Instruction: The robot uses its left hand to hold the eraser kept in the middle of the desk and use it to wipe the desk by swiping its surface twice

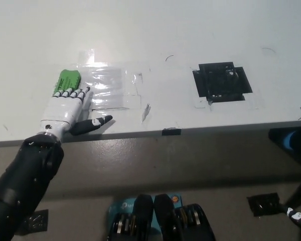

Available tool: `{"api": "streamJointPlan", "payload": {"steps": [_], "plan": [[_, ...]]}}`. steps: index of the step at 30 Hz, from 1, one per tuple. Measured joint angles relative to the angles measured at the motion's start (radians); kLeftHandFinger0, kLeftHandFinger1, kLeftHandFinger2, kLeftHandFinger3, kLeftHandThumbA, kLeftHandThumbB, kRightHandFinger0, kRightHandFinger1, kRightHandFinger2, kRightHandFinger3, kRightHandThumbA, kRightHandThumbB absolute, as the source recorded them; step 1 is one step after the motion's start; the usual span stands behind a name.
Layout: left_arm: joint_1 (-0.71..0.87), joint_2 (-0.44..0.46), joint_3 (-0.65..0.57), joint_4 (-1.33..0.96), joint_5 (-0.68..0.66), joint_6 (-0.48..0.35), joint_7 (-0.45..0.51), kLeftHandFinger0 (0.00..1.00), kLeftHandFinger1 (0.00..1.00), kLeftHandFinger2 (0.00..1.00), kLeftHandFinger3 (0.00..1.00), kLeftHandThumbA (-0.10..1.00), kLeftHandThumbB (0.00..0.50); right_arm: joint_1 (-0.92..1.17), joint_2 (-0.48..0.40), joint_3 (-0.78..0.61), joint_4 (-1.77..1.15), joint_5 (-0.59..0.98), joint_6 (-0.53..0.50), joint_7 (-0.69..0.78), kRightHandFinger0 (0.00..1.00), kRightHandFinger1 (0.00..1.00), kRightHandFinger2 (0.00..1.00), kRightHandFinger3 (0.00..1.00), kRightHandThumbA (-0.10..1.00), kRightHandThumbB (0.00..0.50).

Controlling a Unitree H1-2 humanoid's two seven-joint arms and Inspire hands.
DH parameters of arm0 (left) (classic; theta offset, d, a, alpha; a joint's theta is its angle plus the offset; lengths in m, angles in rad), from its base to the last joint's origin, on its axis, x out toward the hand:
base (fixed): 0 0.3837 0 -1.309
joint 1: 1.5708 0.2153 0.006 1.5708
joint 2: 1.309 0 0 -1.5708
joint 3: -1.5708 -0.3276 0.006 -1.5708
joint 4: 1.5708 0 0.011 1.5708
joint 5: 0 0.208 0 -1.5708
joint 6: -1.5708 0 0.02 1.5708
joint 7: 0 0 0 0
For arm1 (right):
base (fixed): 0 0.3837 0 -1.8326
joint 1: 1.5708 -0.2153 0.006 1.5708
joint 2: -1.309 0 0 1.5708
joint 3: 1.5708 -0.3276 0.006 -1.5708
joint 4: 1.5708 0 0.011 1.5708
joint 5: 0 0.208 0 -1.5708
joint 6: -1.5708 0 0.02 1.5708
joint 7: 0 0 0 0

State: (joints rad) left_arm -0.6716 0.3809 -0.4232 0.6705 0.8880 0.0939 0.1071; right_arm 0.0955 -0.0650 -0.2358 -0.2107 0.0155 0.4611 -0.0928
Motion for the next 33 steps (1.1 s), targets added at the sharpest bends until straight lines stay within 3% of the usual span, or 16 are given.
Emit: {"api": "streamJointPlan", "payload": {"steps": [2,4,10,14,19,20,21,25,28,31,33], "plan": [[0.011,-0.025,0.048,0.009,-0.028,-0.014,0.024,1.00,1.00,1.00,1.00,1.00,0.308,-0.001,0.000,0.000,0.000,0.000,0.000,0.000,1.00,1.00,1.00,1.00,1.00,0.000],[0.015,-0.040,0.074,0.015,-0.047,-0.025,0.040,1.00,1.00,1.00,1.00,1.00,0.367,-0.003,0.000,0.000,0.000,0.000,-0.001,0.000,1.00,1.00,1.00,1.00,1.00,0.000],[0.030,-0.104,0.191,0.061,-0.136,-0.075,0.093,1.00,1.00,1.00,1.00,1.00,0.337,-0.013,0.000,-0.005,0.001,0.000,-0.004,0.000,1.00,1.00,1.00,1.00,1.00,0.005],[0.042,-0.128,0.220,0.068,-0.180,-0.093,0.107,1.00,1.00,1.00,1.00,1.00,0.361,-0.016,0.000,-0.007,0.003,0.000,-0.008,-0.001,1.00,1.00,1.00,1.00,1.00,0.004],[0.046,-0.131,0.211,0.072,-0.197,-0.108,0.117,1.00,1.00,1.00,1.00,1.00,0.402,-0.017,0.000,-0.007,0.003,0.001,-0.009,-0.001,1.00,1.00,1.00,1.00,1.00,0.000],[0.045,-0.130,0.200,0.072,-0.195,-0.106,0.117,1.00,1.00,1.00,1.00,1.00,0.375,-0.016,0.000,-0.007,0.003,0.001,-0.009,-0.001,1.00,1.00,1.00,1.00,1.00,0.000],[0.044,-0.128,0.191,0.071,-0.191,-0.104,0.117,1.00,1.00,1.00,1.00,1.00,0.382,-0.017,0.000,-0.007,0.003,0.001,-0.009,-0.001,1.00,1.00,1.00,1.00,1.00,0.000],[0.033,-0.118,0.128,0.072,-0.164,-0.085,0.117,1.00,1.00,1.00,1.00,1.00,0.426,-0.017,-0.001,-0.006,0.003,0.000,-0.009,-0.001,1.00,1.00,1.00,1.00,1.00,0.020],[0.025,-0.114,0.078,0.072,-0.134,-0.065,0.117,1.00,1.00,1.00,1.00,1.00,0.479,-0.018,-0.001,-0.006,0.003,0.000,-0.009,-0.001,1.00,1.00,1.00,1.00,1.00,0.000],[0.014,-0.112,0.038,0.072,-0.110,-0.045,0.117,1.00,1.00,1.00,1.00,1.00,0.494,-0.022,-0.002,-0.004,0.004,0.000,-0.009,0.000,1.00,1.00,1.00,1.00,1.00,0.000],[-0.001,-0.115,0.007,0.080,-0.087,-0.029,0.117,1.00,1.00,1.00,1.00,1.00,0.471,-0.024,-0.003,-0.003,0.005,0.000,-0.009,0.000,1.00,1.00,1.00,1.00,1.00,0.004]]}}
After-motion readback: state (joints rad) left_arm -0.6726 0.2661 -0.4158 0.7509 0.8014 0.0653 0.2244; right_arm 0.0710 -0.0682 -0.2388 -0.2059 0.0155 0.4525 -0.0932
